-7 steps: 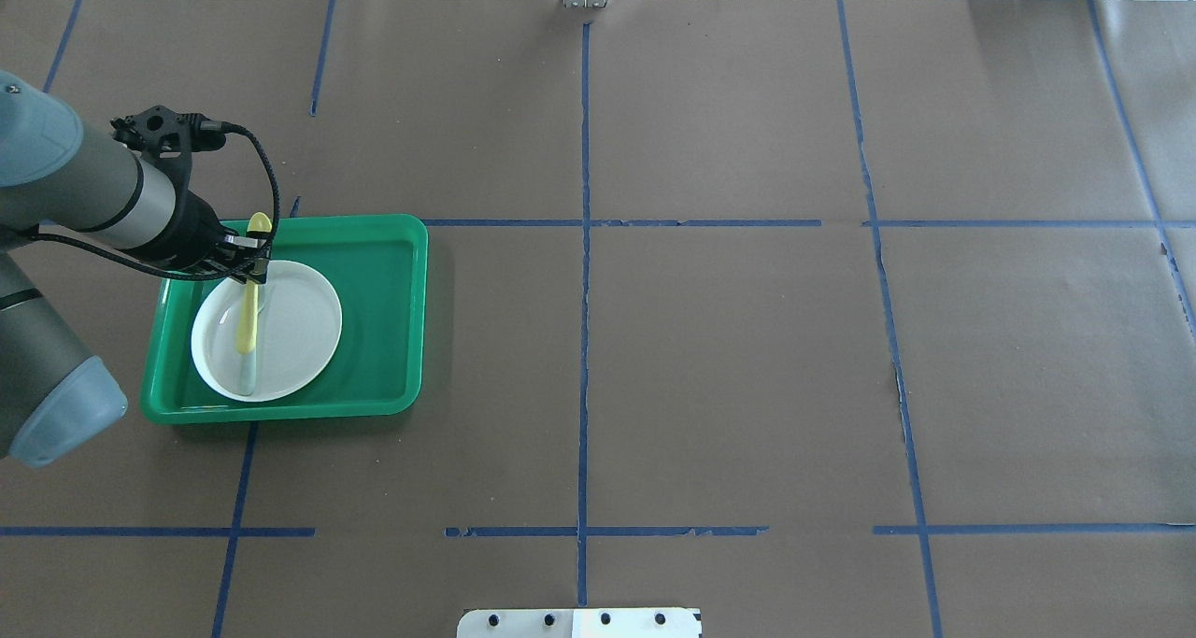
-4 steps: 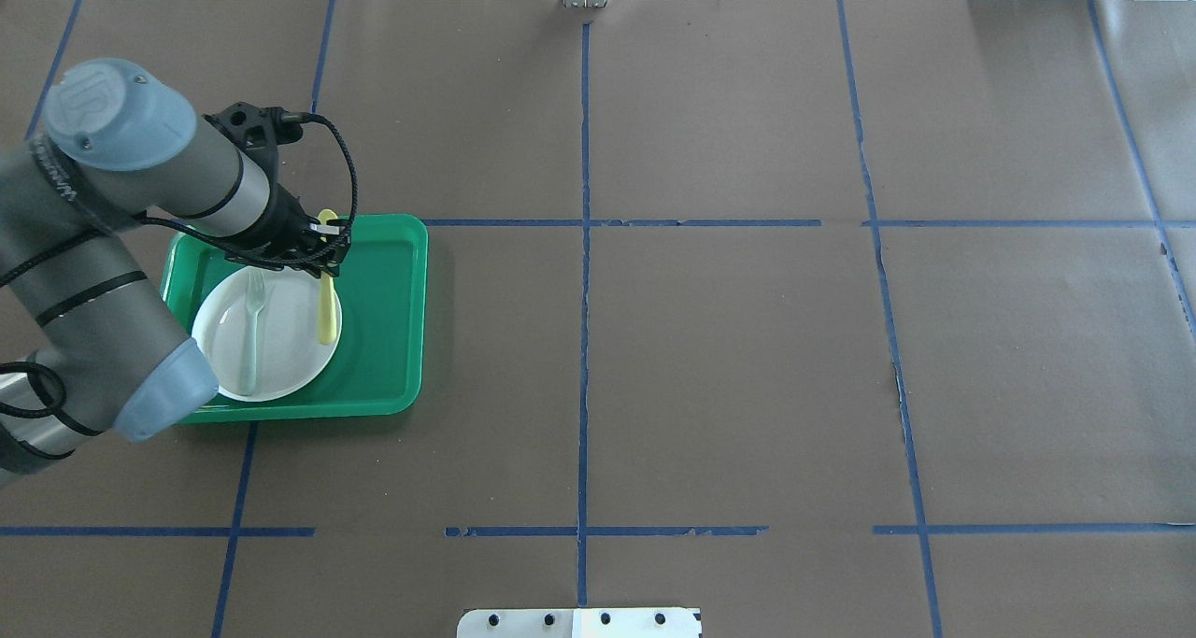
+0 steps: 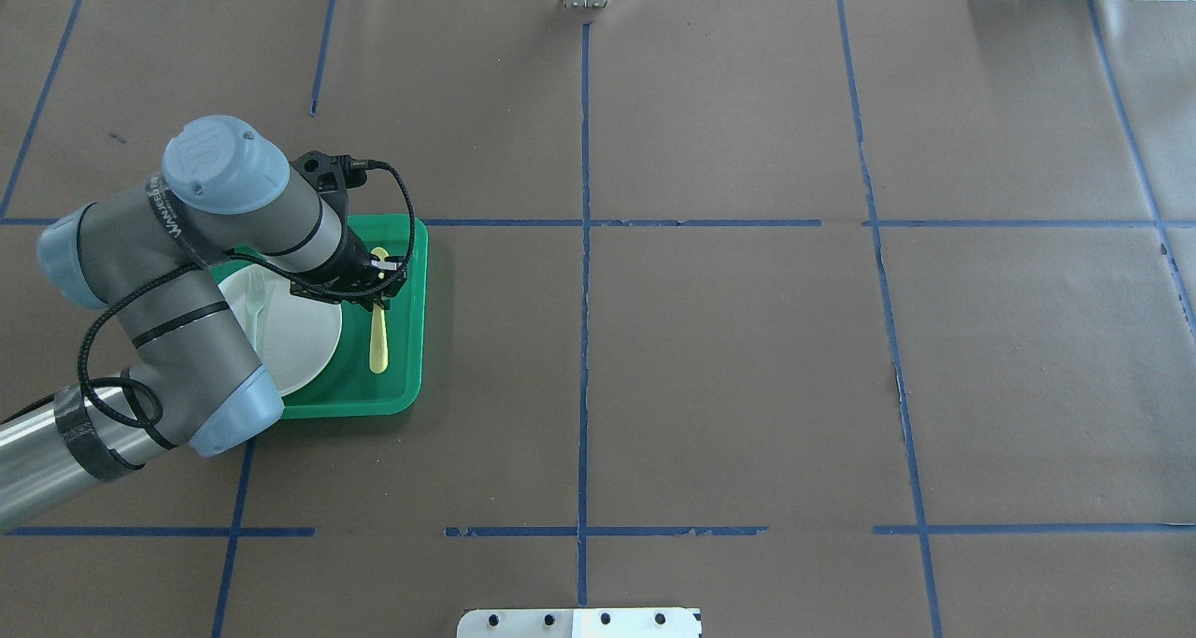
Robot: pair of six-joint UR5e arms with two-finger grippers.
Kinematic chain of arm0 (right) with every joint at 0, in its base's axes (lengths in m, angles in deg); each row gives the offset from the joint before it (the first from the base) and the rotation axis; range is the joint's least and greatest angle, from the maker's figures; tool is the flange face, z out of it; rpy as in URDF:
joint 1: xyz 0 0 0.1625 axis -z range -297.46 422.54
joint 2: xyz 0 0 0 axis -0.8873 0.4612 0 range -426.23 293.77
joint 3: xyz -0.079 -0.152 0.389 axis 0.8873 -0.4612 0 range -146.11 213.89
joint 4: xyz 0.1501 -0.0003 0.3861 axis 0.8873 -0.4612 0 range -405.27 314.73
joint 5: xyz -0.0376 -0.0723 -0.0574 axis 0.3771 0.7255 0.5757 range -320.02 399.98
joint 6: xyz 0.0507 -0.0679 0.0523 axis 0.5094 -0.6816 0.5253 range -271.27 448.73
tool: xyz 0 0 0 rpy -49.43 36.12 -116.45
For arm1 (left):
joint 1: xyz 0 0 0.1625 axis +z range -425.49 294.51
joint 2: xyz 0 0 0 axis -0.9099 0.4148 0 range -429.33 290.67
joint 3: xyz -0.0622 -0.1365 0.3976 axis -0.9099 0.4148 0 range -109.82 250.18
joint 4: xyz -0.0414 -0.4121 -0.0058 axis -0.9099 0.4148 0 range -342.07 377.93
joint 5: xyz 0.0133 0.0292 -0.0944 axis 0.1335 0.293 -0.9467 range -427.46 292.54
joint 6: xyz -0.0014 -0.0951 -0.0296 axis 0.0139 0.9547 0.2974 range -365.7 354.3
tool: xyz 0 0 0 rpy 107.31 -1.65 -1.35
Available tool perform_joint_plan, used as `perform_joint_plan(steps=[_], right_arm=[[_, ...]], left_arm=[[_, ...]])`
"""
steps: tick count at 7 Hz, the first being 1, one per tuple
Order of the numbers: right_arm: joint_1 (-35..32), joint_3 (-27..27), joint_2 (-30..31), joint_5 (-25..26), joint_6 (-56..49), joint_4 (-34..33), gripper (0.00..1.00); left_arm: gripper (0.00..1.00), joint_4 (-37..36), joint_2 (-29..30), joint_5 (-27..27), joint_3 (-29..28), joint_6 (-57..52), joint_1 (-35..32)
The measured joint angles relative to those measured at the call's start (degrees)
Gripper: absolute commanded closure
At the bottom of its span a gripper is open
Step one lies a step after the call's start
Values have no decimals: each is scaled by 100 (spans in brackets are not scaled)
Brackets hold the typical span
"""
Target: Place spoon
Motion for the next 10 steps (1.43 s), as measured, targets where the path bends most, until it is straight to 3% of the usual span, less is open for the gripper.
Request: perform_joint_plan(steps=[2,3,4,5,8,10], right_arm=[[0,0,0,0,0,0,0],[0,0,0,0,0,0,0],[0,0,0,0,0,0,0],[0,0,0,0,0,0,0],[0,0,0,0,-1,0,0],[0,0,0,0,-2,0,0]], left_arm=[[100,134,-41,8,-144,-1,40],[65,146,-61,10,-158,-15,55],[13,151,-69,11,-161,-39,60],[0,154,-71,13,-165,-82,63],[0,101,-76,10,62,-157,7],[0,-209,-211,-10,794,-169,-229]])
